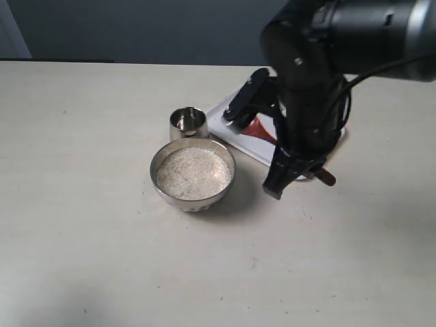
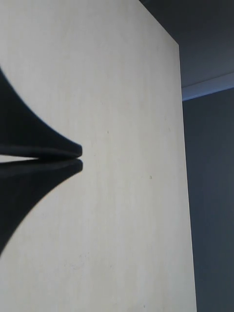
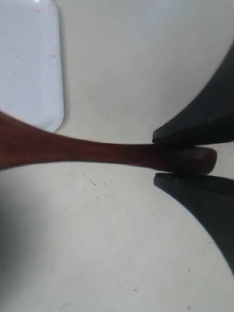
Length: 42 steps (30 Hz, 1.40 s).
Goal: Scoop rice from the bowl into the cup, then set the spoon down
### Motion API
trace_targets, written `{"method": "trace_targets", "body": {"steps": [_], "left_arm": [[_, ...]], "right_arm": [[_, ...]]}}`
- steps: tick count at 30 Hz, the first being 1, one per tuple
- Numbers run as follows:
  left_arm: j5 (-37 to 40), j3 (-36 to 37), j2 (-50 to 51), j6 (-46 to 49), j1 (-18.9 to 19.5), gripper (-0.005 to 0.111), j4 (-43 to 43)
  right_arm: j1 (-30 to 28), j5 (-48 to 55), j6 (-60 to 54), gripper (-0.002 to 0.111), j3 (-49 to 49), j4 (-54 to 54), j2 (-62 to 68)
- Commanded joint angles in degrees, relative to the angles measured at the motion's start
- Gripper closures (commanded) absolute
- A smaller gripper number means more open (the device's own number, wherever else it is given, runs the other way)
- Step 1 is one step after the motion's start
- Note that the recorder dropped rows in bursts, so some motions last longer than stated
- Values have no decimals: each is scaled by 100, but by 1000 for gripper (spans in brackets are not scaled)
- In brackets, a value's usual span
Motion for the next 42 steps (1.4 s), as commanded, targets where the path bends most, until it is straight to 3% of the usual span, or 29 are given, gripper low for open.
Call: {"method": "trace_targets", "body": {"steps": [1, 6, 12, 17, 28, 42], "left_arm": [[-78, -48, 6, -37, -10, 106, -1], [-78, -48, 6, -37, -10, 106, -1], [-78, -48, 6, -37, -10, 106, -1], [-78, -48, 6, -37, -10, 106, -1], [-78, -48, 6, -37, -10, 106, -1], [-78, -48, 6, -37, -10, 106, -1]], "right_arm": [[479, 3, -39, 109, -151, -472, 391], [902, 3, -227, 109, -151, -1536, 481], [935, 3, -262, 109, -151, -2060, 509], [1267, 3, -359, 109, -151, -3339, 713], [1701, 3, -152, 109, -136, -4296, 1455], [1714, 3, 38, 109, -136, -4690, 1848]]}}
